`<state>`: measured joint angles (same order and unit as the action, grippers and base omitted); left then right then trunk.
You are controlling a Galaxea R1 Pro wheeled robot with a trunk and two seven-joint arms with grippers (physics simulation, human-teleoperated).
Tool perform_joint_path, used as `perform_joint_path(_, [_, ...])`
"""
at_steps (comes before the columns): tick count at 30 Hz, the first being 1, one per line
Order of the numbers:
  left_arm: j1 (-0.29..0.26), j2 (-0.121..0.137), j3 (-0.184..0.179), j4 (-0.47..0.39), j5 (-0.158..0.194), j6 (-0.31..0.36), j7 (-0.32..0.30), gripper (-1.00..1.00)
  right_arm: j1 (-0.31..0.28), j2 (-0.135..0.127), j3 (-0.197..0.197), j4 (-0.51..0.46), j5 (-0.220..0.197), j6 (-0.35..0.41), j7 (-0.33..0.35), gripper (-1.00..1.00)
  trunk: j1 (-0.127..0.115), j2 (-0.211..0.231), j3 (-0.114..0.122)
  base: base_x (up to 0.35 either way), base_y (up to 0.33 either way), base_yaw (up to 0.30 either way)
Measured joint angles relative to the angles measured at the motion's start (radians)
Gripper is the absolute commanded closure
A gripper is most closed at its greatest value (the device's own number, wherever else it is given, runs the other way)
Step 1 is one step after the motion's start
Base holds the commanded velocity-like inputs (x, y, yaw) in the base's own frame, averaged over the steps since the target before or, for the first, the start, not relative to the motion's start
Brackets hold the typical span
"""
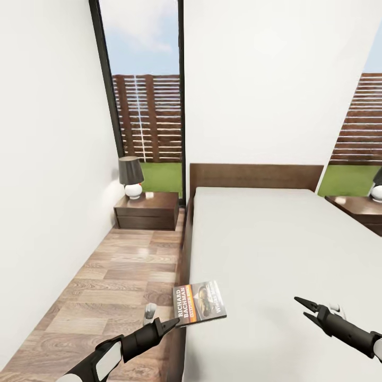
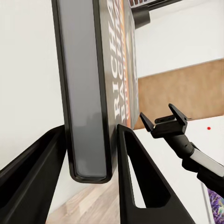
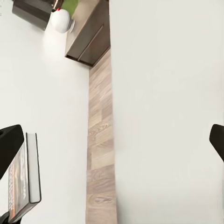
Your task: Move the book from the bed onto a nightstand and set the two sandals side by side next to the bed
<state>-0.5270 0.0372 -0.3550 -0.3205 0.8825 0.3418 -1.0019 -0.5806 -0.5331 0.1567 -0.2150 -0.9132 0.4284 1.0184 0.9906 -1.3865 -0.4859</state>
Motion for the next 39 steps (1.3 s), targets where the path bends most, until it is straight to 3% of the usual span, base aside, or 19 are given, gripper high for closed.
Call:
perform_joint_path(10, [0.000,0.000,0.000,0.000,-0.001,0.000,0.002,1.00,0.000,0.000,0.000,0.000,0.000,-0.011,0.002,-1.00,-0.038,0.070,0.031,0.000,0.000,0.000])
perform_joint_path(24, [0.000,0.002,0.002,0.004,0.000,-0.001,0.004,1.00,0.000,0.000,0.001,0.000,0.000,-0.011,0.003,-1.00,-0.038,0.070,0.031,-0.011,0.000,0.000])
perform_joint_path(39, [0.000,0.003,0.002,0.004,-0.001,-0.001,0.002,1.00,0.000,0.000,0.001,0.000,0.000,-0.012,0.003,-1.00,-0.038,0.070,0.031,-0.307,0.000,0.000])
